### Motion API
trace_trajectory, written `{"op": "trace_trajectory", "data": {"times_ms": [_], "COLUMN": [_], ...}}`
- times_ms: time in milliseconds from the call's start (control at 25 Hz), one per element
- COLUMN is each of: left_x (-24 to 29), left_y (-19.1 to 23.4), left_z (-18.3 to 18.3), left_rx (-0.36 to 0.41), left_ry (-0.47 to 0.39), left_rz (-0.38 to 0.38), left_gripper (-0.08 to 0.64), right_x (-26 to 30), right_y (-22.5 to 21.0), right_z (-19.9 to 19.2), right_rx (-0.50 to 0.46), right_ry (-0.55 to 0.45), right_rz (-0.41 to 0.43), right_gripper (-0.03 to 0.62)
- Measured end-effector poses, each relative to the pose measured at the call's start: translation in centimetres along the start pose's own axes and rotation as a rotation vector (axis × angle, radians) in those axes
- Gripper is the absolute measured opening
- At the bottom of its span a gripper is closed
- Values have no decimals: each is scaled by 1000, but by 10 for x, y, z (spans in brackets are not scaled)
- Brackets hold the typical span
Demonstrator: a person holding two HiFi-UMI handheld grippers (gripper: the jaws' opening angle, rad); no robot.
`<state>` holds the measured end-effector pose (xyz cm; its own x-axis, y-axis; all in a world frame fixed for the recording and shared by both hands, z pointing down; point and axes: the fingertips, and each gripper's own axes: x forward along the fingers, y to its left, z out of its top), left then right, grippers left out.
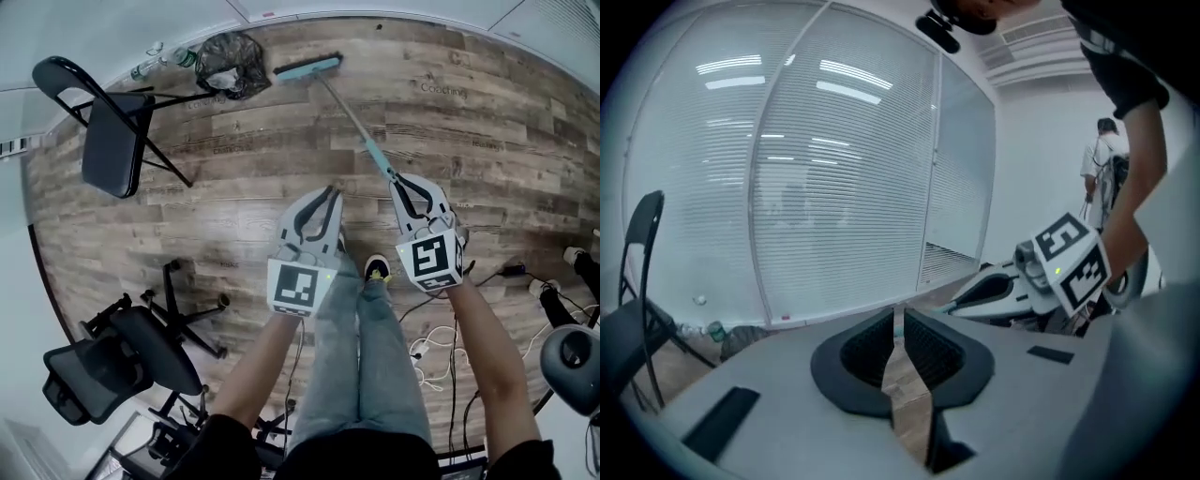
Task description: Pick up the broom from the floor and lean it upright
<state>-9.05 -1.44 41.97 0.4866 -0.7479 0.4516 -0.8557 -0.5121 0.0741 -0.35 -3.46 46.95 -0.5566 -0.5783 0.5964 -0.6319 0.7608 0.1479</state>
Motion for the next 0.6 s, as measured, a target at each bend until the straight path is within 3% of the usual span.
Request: {"op": "trace_trajectory", "data": {"times_ms": [40, 80, 120, 160, 320, 560, 600], "left_x": [13, 27, 43, 58, 109, 158, 164], "left_y": [3, 6, 11, 17, 40, 77, 84], "left_z": [0, -2, -5, -9, -6, 30, 37], "left_rx": [47, 86, 119, 150, 290, 328, 335], "left_ry": [4, 12, 25, 40, 59, 34, 25], "left_rz": [-19, -44, -71, -93, -144, -178, -177], "left_gripper": [25, 69, 204, 286, 288, 286, 253], "right_x": [3, 7, 11, 15, 27, 46, 50], "right_y": [-3, -5, -8, -11, -30, -55, -59], "right_z": [9, 19, 30, 40, 75, 129, 138], "right_rx": [-9, -19, -27, -32, -15, -22, -27], "right_ry": [-11, -20, -24, -27, -43, -62, -69], "right_rz": [3, 3, 1, 0, -9, -24, -27], "right_gripper": [37, 37, 37, 37, 37, 37, 37]}}
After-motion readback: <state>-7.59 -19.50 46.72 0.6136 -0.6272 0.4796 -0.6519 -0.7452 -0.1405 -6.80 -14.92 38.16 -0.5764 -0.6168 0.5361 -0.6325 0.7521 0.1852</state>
